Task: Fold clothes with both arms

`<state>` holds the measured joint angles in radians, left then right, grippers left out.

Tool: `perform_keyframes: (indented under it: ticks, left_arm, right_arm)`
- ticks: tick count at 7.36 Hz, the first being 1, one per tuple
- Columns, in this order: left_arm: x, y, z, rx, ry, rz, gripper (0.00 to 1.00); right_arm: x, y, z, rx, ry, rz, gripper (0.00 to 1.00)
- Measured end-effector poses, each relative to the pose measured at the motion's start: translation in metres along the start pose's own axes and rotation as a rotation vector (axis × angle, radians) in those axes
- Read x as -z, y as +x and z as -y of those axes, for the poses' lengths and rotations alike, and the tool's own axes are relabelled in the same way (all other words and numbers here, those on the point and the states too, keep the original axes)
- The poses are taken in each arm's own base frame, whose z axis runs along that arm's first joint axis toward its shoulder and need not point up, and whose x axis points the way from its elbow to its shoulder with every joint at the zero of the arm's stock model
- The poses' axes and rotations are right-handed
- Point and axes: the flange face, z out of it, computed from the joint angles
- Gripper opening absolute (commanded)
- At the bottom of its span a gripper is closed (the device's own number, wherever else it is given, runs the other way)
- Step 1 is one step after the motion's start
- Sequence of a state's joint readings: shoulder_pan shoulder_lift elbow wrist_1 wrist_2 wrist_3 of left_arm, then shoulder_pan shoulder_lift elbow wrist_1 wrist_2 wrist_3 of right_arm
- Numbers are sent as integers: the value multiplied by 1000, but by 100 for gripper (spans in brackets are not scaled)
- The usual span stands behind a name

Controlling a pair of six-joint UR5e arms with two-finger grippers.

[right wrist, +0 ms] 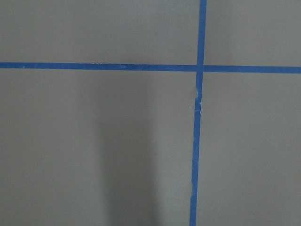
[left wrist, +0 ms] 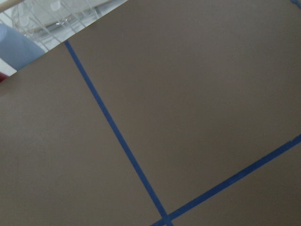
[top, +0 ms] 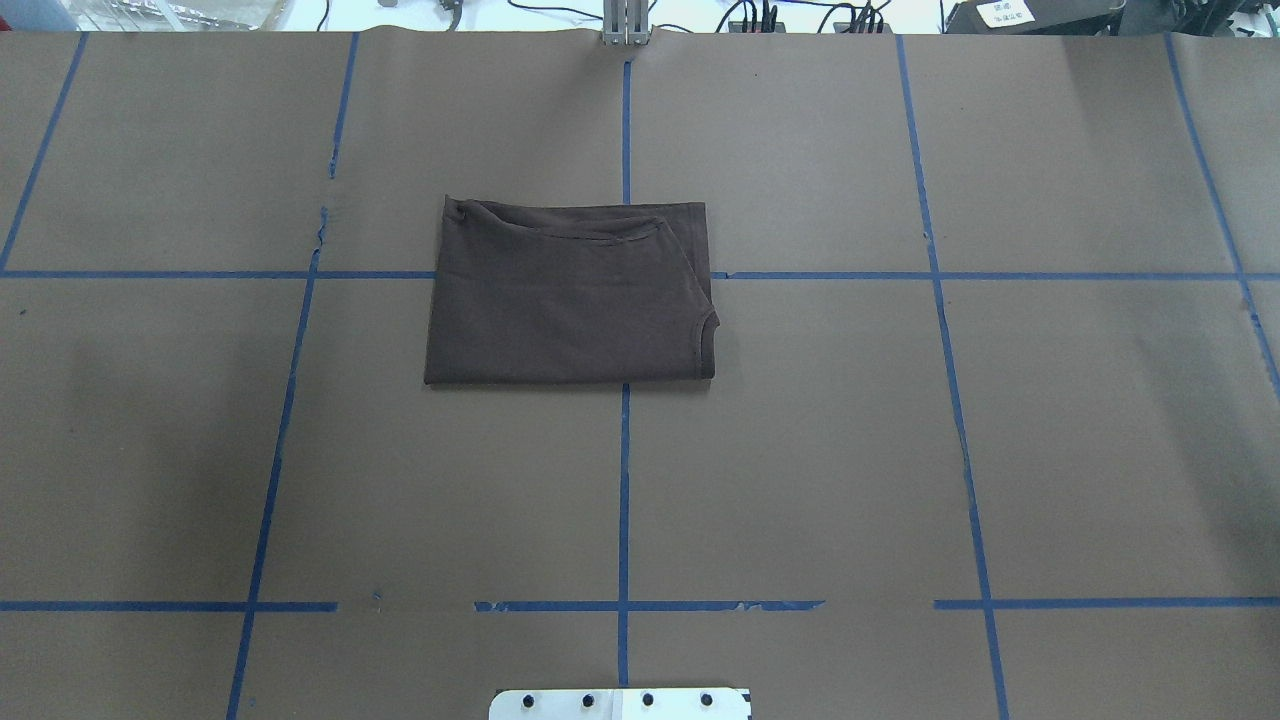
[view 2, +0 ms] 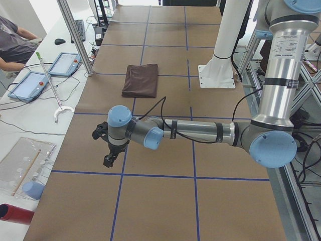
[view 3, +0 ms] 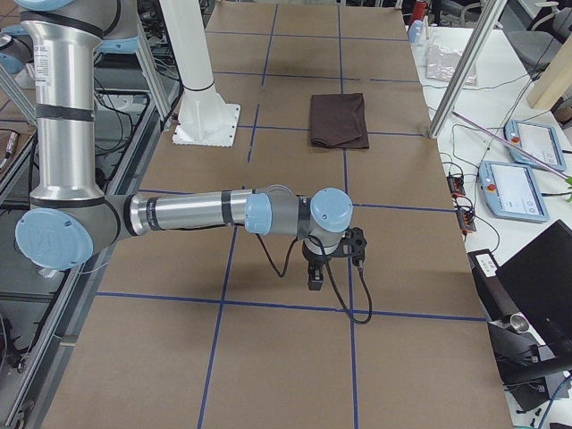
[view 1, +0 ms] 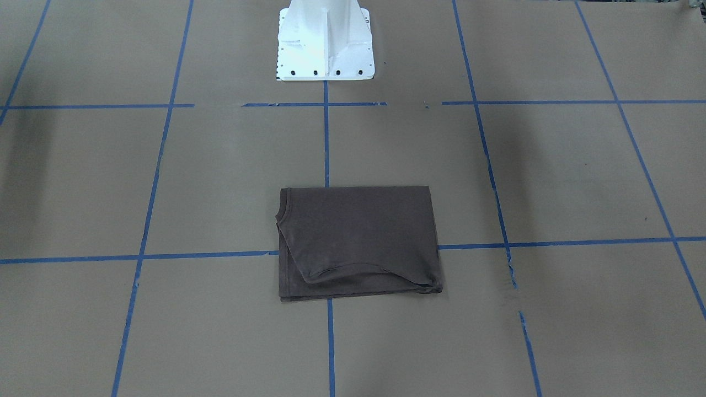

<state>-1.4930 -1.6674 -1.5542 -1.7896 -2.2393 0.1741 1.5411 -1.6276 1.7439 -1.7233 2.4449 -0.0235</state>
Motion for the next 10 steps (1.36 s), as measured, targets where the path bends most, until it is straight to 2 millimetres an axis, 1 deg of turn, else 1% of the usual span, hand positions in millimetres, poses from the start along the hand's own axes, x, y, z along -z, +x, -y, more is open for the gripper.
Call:
perform_keyframes:
  ticks: [1,2,3,4,5,7,8,10]
  left_arm:
    - [16,3,-7,27,-65,-10,100]
    - [28,-3,-28,16,-112,-22,100]
    - [29,-12,-54,1,-140,-46,100]
    - [25,-16,-72,17,-152,-72,100]
    - [23,-16,-81,70,-155,-83,100]
    - [22,-15,-86,160,-142,-79,100]
    - [22,-15,-90,178,-140,-78,100]
    - [22,-14,-91,183,-137,-76,100]
  right_arm:
    - [1,4,-3,-8,3,10,100]
    - [3,8,-5,-14,7,11,100]
    - [6,11,-6,-22,14,12,100]
    - [10,16,-8,-31,23,12,100]
    - [13,21,-9,-42,31,13,100]
    - [18,33,-15,-48,43,15,100]
    - [22,38,-18,-45,51,15,100]
    - [36,45,-25,-41,80,-24,100]
